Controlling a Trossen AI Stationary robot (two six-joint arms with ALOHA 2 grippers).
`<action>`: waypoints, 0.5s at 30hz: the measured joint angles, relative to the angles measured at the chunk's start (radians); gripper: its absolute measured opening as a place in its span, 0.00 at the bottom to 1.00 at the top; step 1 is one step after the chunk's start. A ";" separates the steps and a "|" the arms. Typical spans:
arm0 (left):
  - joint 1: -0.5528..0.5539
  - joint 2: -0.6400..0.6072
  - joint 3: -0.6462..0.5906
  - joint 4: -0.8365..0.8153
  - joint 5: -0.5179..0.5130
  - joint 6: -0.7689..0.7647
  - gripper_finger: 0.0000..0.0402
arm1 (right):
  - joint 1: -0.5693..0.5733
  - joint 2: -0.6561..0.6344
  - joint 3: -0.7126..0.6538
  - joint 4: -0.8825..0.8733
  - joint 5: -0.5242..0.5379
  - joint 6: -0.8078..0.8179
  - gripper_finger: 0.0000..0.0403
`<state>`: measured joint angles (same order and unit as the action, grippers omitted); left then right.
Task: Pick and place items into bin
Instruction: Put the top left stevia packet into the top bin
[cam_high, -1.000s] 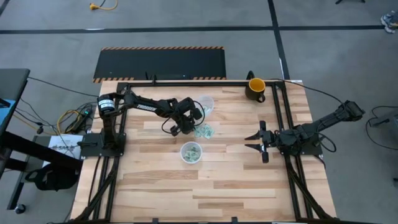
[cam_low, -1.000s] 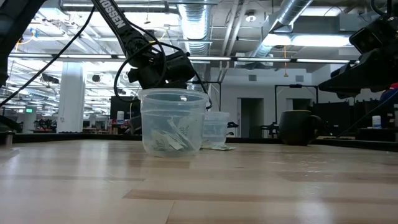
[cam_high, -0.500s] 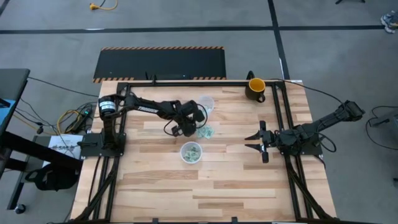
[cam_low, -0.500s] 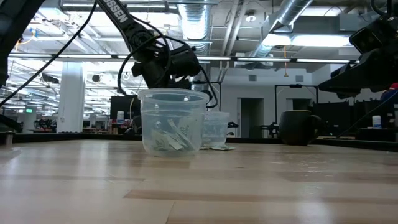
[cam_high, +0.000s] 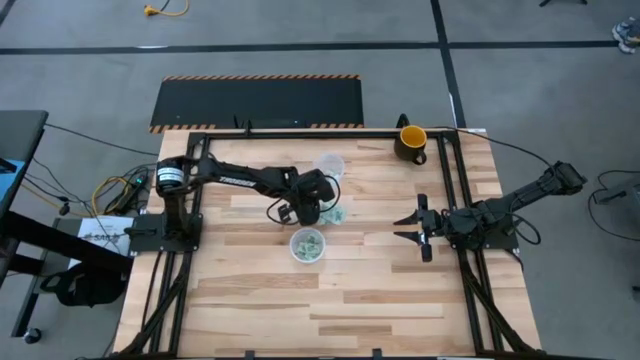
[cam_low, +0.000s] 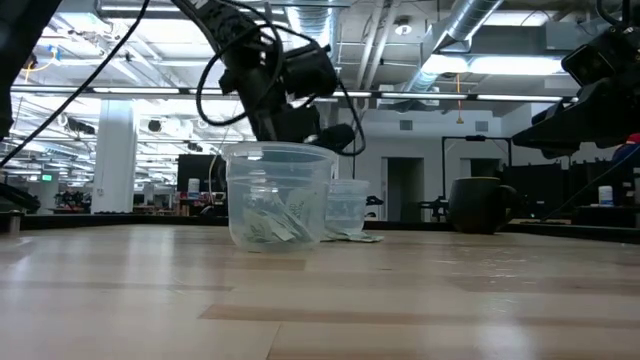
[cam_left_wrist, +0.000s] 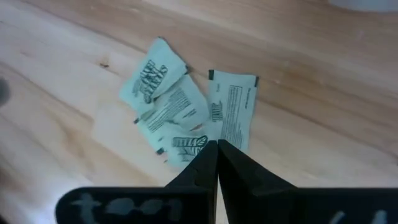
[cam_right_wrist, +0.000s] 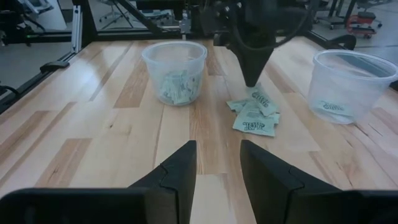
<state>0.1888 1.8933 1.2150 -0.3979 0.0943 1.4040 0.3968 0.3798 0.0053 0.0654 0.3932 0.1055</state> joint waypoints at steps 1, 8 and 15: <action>-0.005 -0.004 0.003 -0.005 -0.012 0.000 0.00 | 0.000 0.000 0.000 0.000 0.000 0.000 0.29; -0.027 -0.058 0.010 -0.006 -0.115 -0.003 0.00 | 0.000 0.000 0.000 0.000 0.000 0.000 0.29; -0.039 -0.096 0.010 0.000 -0.229 0.009 0.00 | 0.000 0.000 0.000 0.000 0.000 0.000 0.29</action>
<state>0.1493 1.7975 1.2247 -0.3983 -0.1344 1.4126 0.3969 0.3794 0.0053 0.0654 0.3931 0.1055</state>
